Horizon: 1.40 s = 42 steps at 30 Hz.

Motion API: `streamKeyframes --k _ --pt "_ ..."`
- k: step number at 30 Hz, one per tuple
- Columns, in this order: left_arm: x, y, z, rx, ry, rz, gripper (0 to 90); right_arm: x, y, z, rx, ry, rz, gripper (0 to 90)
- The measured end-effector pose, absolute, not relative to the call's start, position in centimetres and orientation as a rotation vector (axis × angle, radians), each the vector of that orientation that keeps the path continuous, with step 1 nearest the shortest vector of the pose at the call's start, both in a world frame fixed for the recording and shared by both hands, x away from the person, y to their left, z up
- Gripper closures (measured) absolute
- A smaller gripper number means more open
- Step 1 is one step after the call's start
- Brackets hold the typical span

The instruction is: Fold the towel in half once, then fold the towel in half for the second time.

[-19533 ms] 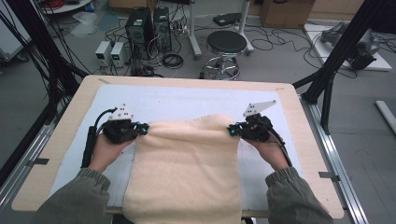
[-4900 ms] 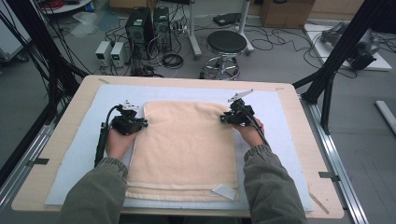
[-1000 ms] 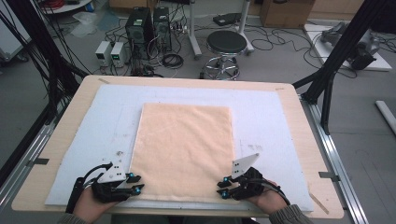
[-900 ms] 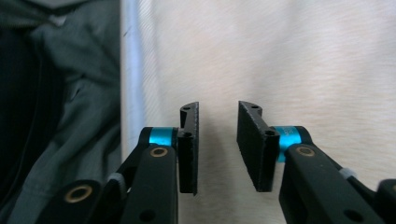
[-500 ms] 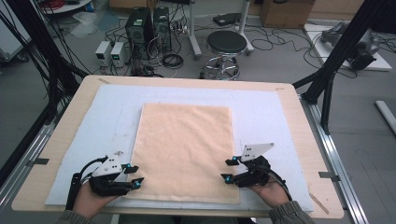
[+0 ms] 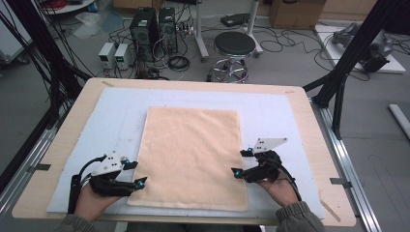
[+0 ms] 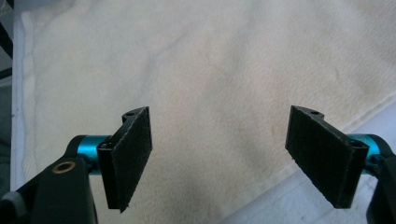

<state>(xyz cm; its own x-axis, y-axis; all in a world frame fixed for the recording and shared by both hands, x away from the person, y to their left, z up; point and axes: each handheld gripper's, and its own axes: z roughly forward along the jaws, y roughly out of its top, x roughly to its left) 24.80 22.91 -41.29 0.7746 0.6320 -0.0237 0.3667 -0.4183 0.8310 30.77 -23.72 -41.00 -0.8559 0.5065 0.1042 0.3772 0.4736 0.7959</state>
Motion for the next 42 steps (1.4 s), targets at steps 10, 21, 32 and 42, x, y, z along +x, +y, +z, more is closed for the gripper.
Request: streamKeyframes --k 10,21,32,42 --pt "25.7 23.1 -40.6 2.031 0.761 0.379 28.7 32.0 -23.1 -39.7 0.771 2.544 1.321 17.8" --pt "26.5 22.6 -40.1 2.036 0.746 0.381 28.8 32.5 -23.3 -39.8 0.773 2.541 1.321 17.7" --pt "28.4 22.7 -38.6 2.046 0.751 0.395 28.9 33.7 -22.8 -38.7 0.751 2.547 1.301 17.6" --pt "33.2 23.0 -36.1 2.019 0.805 0.447 30.3 38.0 -22.0 -36.7 0.756 2.522 1.258 17.8"
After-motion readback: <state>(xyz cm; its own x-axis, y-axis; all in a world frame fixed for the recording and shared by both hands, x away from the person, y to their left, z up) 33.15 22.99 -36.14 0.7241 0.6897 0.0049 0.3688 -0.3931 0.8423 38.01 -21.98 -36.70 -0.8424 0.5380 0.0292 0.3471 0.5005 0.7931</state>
